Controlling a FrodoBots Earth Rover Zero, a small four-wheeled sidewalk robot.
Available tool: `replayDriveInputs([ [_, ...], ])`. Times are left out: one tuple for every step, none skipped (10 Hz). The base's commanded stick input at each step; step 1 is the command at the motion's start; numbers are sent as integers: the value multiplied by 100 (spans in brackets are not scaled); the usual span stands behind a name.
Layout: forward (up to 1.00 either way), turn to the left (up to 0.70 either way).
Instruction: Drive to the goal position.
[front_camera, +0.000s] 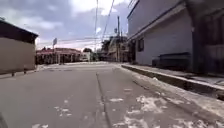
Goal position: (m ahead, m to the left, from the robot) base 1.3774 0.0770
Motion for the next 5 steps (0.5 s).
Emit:
replayDriveInputs([
  [100,1],
  [100,1],
  [100,1],
  [100,1],
  [100,1],
])
